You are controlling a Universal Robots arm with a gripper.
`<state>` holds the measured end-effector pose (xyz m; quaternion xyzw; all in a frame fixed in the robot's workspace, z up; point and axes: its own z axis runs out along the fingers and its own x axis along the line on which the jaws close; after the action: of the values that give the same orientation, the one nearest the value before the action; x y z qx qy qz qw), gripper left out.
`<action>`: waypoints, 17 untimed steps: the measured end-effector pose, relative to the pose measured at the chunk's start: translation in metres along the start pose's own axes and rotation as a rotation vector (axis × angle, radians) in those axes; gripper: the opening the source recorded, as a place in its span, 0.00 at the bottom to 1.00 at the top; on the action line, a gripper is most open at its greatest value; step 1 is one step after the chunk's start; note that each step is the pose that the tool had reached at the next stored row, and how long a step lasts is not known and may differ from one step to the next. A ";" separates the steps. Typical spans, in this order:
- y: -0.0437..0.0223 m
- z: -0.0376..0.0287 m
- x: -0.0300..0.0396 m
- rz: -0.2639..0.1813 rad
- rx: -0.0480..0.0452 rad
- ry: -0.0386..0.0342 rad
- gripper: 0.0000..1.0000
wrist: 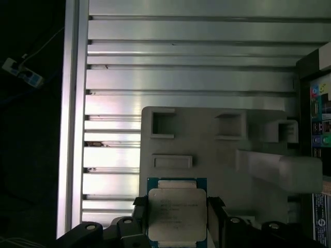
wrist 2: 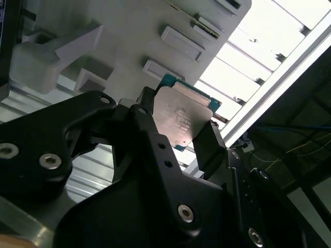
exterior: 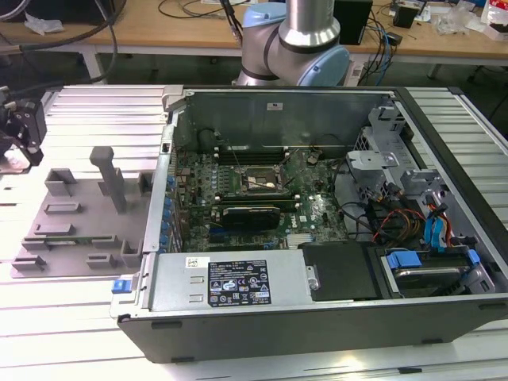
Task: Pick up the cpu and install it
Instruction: 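Pick up the cpu and move it towards the insertion slot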
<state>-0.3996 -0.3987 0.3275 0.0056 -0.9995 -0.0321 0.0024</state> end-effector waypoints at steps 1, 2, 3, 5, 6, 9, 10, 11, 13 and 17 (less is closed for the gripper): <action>0.0003 -0.0025 0.0000 0.000 0.0000 0.0001 0.55; 0.0005 -0.0046 0.0000 0.000 0.0000 0.0000 0.55; 0.0006 -0.0057 0.0000 0.000 0.0000 0.0000 0.55; 0.0009 -0.0093 0.0000 0.000 0.0000 0.0001 0.55; 0.0012 -0.0120 0.0001 0.000 0.0000 0.0000 0.55; 0.0016 -0.0170 0.0000 0.000 -0.0001 0.0000 0.55; 0.0018 -0.0192 0.0001 0.000 0.0000 0.0000 0.55; 0.0020 -0.0217 0.0001 0.000 0.0000 0.0000 0.55; 0.0022 -0.0246 0.0001 0.000 0.0000 0.0000 0.55; 0.0028 -0.0293 0.0001 0.000 0.0000 0.0000 0.55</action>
<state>-0.3996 -0.3978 0.3569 0.0057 -0.9995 -0.0322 0.0024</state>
